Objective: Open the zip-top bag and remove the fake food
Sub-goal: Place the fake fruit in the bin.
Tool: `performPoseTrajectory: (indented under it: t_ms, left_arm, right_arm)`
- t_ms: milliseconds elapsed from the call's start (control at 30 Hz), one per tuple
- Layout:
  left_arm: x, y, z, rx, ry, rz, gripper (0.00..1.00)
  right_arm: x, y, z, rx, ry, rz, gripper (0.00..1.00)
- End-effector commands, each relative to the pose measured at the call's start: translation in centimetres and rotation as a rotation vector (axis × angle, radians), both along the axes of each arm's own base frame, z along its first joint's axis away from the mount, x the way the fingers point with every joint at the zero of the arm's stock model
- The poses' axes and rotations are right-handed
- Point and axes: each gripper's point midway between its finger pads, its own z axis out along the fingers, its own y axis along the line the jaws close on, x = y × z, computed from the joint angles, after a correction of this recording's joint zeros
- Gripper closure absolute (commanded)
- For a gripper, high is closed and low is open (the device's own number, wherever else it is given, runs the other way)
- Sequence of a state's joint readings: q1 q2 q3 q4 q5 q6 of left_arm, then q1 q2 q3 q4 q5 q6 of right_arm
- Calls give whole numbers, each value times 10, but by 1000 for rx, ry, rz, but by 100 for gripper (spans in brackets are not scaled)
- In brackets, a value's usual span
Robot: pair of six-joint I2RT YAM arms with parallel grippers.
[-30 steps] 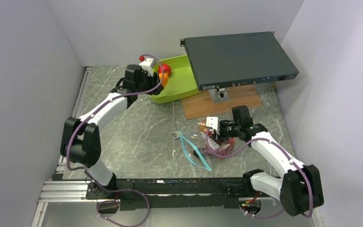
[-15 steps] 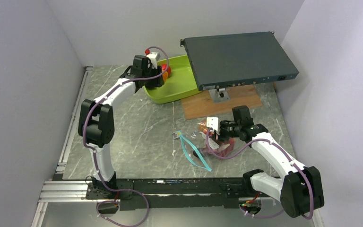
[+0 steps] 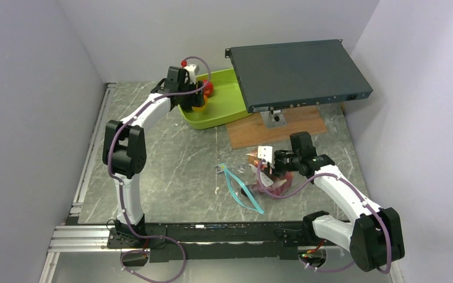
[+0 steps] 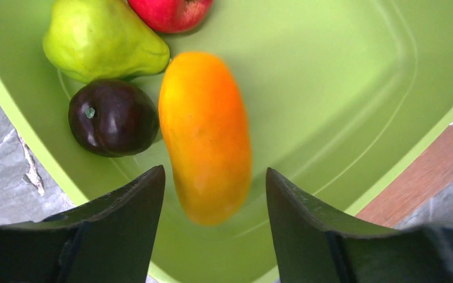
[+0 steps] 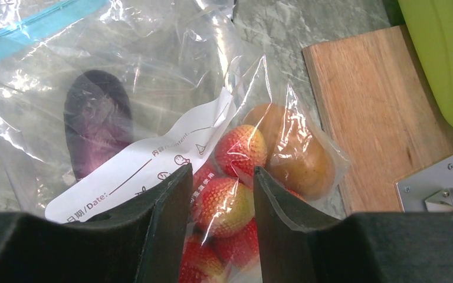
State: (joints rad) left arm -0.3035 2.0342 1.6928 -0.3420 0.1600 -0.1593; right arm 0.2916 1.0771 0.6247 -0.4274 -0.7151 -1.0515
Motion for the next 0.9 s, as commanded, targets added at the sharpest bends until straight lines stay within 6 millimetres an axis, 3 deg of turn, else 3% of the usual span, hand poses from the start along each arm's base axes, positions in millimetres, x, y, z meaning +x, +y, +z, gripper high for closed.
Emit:
performPoseTrajectory:
  t_ms: [0,100,267,500,600,700,867]
  left_arm:
    - [12,-3,42,-57,-86,5,26]
    - [9,-4,63,-85,-130,3,16]
    - [-7,2,100,-105,-204,0,12]
    - [-77,27,153,-312,-318,-23,1]
    - [-112,45,155,-475,-330,8,0]
    - [-150,52,134,-603,-281,-8,0]
    - [-200,51,125,-617,-296,-49,0]
  right_arm:
    - [3,6,22,34,-48,22,55]
    - [2,6,24,39,-48,24,54]
    - [-1,5,30,53,-47,28,53]
    - [-24,-1,45,92,-24,95,43]
    - [-31,-4,51,100,-12,103,40]
    - [-38,-6,57,114,0,109,39]
    - [-57,-5,61,145,32,136,33]
